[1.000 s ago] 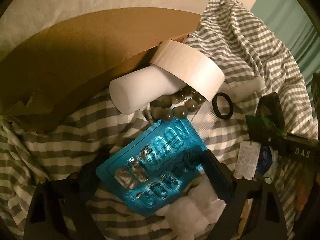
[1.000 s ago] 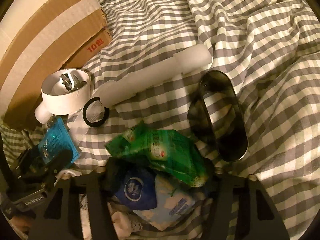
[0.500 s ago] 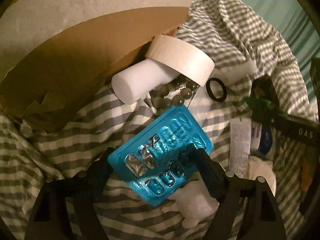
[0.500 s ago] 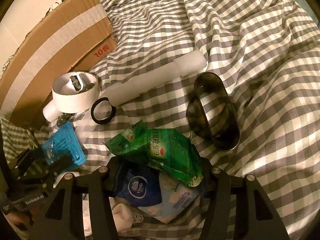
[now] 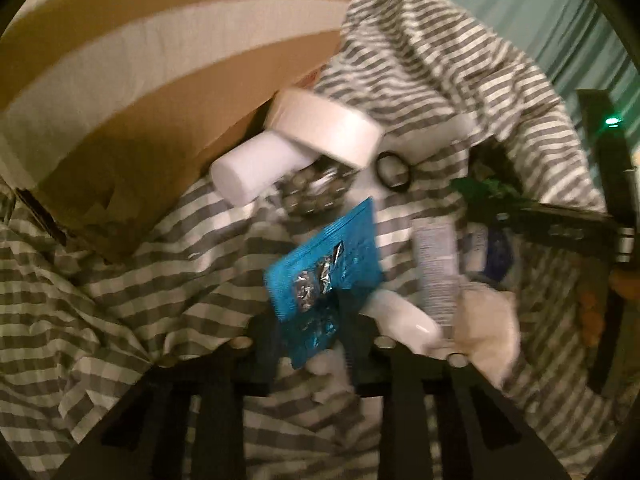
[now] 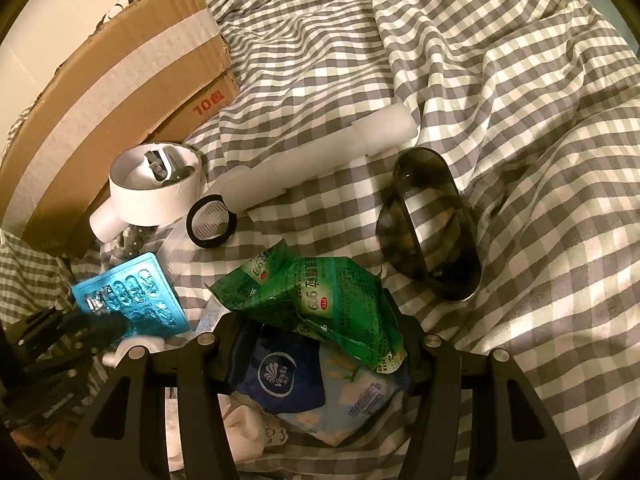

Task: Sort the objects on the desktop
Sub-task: 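Grasp the blue blister pack with left tool while right tool grasps green snack bag, then carry blister pack and green bag into the cardboard box and release both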

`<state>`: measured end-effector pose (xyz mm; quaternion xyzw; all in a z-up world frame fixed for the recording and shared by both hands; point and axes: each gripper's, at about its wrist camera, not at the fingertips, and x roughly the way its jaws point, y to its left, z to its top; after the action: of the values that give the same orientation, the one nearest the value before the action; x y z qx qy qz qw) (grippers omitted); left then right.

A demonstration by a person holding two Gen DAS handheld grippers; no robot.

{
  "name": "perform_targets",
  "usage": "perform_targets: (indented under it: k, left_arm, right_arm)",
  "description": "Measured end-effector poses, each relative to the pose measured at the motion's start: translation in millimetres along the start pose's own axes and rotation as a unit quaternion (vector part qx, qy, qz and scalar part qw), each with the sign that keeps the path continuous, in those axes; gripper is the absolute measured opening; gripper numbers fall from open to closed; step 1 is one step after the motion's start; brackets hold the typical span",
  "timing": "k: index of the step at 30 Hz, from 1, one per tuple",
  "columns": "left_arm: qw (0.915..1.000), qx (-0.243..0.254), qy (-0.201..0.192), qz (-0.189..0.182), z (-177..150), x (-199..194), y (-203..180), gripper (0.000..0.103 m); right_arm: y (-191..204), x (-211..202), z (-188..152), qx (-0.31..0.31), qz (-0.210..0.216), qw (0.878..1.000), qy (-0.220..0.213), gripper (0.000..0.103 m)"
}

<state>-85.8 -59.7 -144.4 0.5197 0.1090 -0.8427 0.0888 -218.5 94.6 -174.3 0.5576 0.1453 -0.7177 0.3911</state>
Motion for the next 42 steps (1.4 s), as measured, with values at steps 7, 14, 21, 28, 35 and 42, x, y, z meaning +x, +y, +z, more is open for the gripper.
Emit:
perform_targets:
  k: [7,14,21,28,35,42]
  left_arm:
    - [0.9986,0.037,-0.038,-0.007,-1.8,-25.4,-24.8,0.008]
    - [0.9964,0.043,-0.072,-0.013,1.7,-55.8,-36.8,0.007]
    - [0.9916,0.046,-0.119,-0.023,10.1,-98.4,-41.4,0.007]
    - [0.9856,0.04,-0.162,-0.026,35.4,-137.6,-29.4,0.008]
    - [0.9784,0.026,-0.205,-0.014,65.7,-164.6,3.7,0.008]
    - [0.9758,0.008,-0.218,0.006,98.0,-161.1,45.8,0.008]
  right_arm:
    - [6.6,-22.7,-8.0,-0.015,-0.004,1.0,-0.025,0.054]
    - [11.0,-54.3,-17.2,-0.018,-0.011,0.998,-0.053,0.053]
    - [16.8,-84.1,-10.9,-0.016,-0.017,0.996,-0.081,0.053]
    - [51.6,-121.0,8.8,-0.05,-0.004,0.992,-0.115,0.053]
    - [93.8,-145.2,45.6,-0.085,0.024,0.985,-0.149,0.053]
    - [138.3,-135.5,89.7,-0.119,0.048,0.979,-0.158,0.053]
